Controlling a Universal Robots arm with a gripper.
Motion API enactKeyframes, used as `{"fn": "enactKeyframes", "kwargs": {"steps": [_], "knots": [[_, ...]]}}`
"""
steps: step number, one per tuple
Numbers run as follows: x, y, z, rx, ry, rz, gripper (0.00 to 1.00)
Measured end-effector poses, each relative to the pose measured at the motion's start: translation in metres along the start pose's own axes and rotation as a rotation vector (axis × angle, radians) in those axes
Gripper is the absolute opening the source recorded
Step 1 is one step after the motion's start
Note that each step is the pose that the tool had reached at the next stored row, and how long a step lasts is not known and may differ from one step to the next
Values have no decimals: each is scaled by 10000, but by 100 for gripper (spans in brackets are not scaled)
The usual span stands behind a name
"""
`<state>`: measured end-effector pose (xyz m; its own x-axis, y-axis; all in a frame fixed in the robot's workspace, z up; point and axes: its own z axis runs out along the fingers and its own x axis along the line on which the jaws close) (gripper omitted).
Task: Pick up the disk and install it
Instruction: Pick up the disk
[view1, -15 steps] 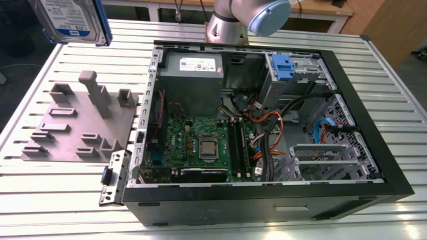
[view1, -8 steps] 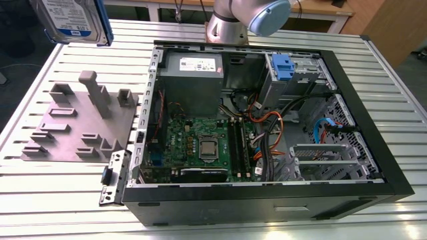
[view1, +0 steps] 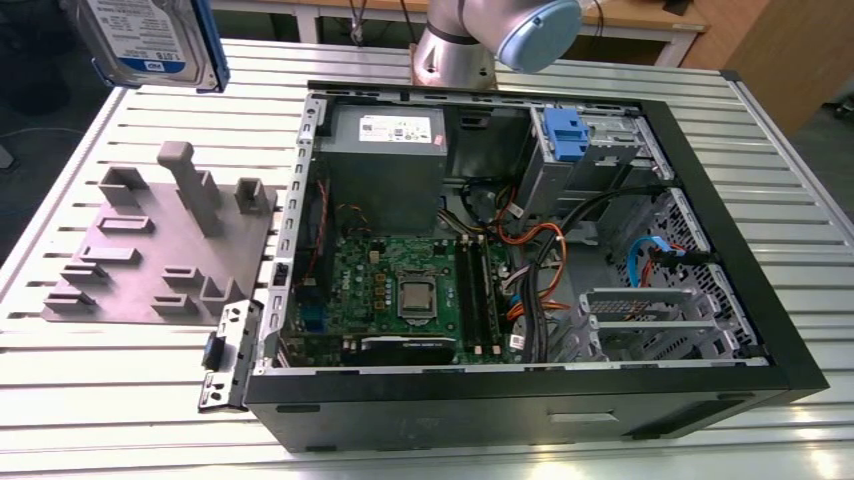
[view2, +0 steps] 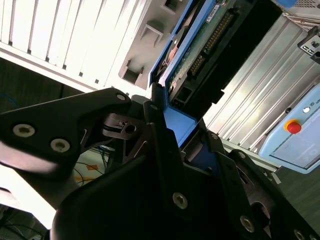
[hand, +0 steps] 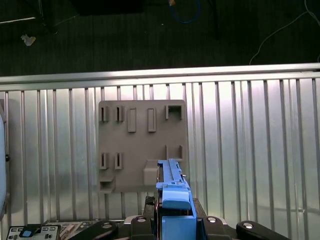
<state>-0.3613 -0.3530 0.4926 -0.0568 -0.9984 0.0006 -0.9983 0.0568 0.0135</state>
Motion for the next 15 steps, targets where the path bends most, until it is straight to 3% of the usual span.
{"fn": "enactKeyframes", "kwargs": {"steps": [15], "knots": [[-2, -42, -1, 0, 0, 0, 36]]}}
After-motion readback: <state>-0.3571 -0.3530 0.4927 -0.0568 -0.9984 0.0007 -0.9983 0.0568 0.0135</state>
